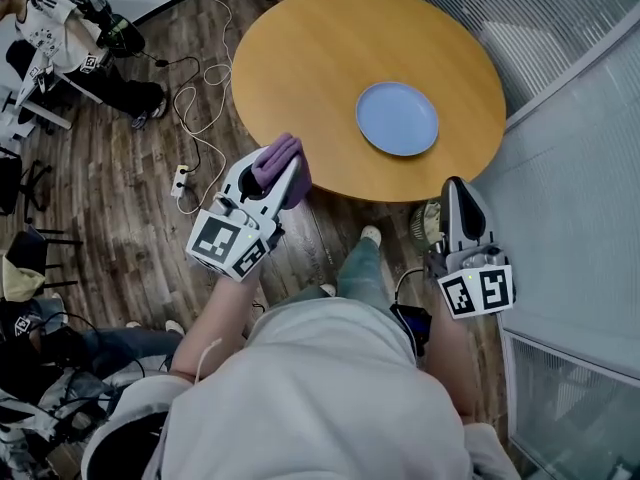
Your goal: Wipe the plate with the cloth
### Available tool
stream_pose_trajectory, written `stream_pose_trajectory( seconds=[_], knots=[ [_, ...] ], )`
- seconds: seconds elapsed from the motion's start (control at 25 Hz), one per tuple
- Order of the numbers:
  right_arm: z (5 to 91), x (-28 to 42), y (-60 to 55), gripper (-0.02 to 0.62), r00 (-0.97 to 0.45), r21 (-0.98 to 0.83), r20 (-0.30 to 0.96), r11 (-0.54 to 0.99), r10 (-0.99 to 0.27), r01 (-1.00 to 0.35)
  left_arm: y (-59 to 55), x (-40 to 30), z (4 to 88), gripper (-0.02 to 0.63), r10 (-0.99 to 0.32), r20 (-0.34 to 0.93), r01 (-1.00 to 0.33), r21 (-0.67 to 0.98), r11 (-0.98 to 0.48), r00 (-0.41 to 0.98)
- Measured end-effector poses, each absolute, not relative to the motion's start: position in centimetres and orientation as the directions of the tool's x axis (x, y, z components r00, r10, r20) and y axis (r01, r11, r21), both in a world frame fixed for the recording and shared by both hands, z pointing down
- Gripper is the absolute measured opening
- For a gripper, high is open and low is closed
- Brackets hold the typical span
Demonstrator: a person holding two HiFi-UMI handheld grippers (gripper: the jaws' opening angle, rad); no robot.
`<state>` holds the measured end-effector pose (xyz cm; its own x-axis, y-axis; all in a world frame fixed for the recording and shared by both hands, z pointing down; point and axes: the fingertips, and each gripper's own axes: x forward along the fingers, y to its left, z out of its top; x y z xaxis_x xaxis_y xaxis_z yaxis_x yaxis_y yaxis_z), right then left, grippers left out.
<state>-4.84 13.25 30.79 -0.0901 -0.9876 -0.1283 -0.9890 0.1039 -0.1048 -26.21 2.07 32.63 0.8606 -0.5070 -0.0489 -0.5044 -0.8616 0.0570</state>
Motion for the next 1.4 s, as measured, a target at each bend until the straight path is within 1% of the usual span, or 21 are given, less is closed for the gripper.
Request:
stream_pose_trajectory(
  seconds=[0.28,0.56,0.76,0.96,1.12,1.24,1.4],
  knots=[
    [31.2,-2.0,8.9,0.021,-0.122,-0.110,-0.126,0.136,-0.985,-0.985,-1.6,-24.1,33.2,0.084,-0.541,-0.049,-0.538,0.061,-0.841,0.840],
    [29.4,3.6,1.1,0.021,-0.150,-0.121,-0.108,0.163,-0.983,-0.979,-8.3,-19.1,31.4,0.084,-0.571,-0.038,-0.567,0.073,-0.820,0.820],
    [30.3,7.3,-2.4,0.021,-0.190,-0.140,-0.091,0.202,-0.977,-0.969,-11.0,-15.7,32.1,0.084,-0.592,-0.021,-0.590,0.070,-0.804,0.805],
    [30.5,11.2,-6.1,0.021,-0.267,-0.155,-0.082,0.277,-0.960,-0.948,-13.8,-11.7,32.2,0.084,-0.622,-0.002,-0.620,0.071,-0.781,0.783],
    [31.3,14.7,-9.0,0.021,-0.259,-0.155,-0.076,0.268,-0.963,-0.951,-16.1,-9.4,32.5,0.084,-0.660,0.012,-0.661,0.027,-0.750,0.751],
    [31.8,17.4,-11.6,0.021,-0.270,-0.167,-0.055,0.275,-0.961,-0.947,-18.3,-7.3,32.6,0.084,-0.677,0.018,-0.677,0.039,-0.735,0.736],
    [32.2,18.5,-13.2,0.021,-0.302,-0.165,-0.036,0.304,-0.953,-0.938,-19.2,-6.2,32.9,0.084,-0.683,0.025,-0.683,0.050,-0.728,0.730]
  ],
)
